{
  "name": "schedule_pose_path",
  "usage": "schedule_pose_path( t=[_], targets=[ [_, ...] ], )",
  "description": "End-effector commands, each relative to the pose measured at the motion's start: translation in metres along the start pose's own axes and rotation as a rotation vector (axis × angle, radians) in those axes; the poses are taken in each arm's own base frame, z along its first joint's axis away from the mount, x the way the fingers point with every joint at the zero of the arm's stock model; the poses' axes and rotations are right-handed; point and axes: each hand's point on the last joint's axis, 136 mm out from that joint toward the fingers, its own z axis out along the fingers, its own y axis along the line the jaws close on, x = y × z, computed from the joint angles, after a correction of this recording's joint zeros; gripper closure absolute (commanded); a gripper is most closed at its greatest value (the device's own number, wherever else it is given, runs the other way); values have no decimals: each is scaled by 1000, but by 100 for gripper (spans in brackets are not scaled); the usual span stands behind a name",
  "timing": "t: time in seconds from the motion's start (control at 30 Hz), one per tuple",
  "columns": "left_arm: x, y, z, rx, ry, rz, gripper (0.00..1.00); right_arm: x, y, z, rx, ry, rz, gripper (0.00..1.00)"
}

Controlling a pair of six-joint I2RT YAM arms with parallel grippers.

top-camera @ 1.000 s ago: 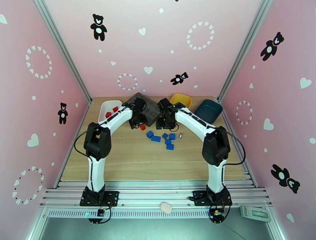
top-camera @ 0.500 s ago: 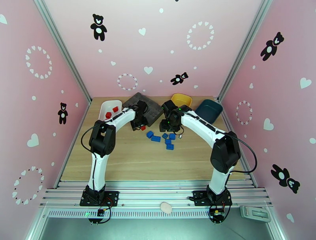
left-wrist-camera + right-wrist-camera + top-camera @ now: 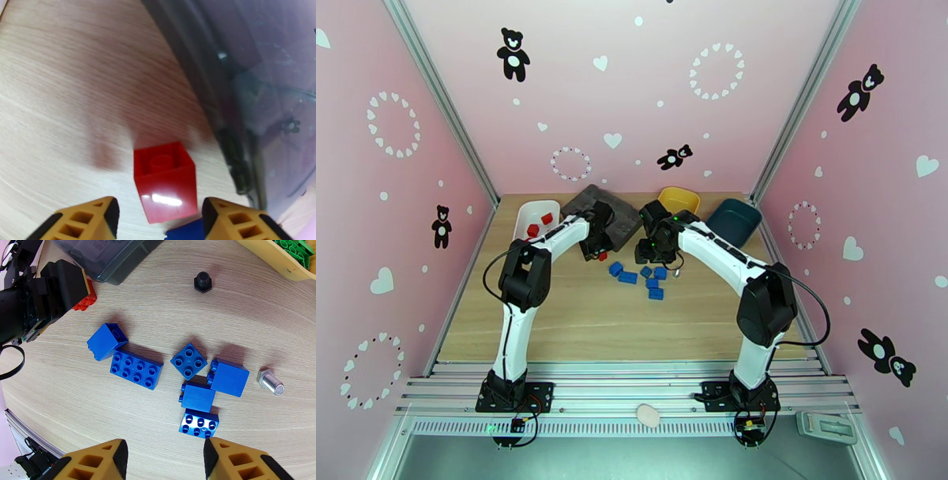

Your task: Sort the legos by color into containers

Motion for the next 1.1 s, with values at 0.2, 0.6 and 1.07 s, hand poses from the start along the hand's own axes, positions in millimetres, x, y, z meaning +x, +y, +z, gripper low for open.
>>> schedule_pose_path(
  t=[0.2, 0.6, 1.07],
  targets=[
    [1, 6, 12, -28, -12, 6, 56, -3, 2, -8, -6, -17, 2, 45],
    [-11, 19, -51, -14, -108, 57, 62, -1, 13, -2, -48, -6, -6, 46],
    [-68, 116, -117, -2, -197, -129, 62, -7, 142, 32, -348, 116, -205, 46]
  ],
)
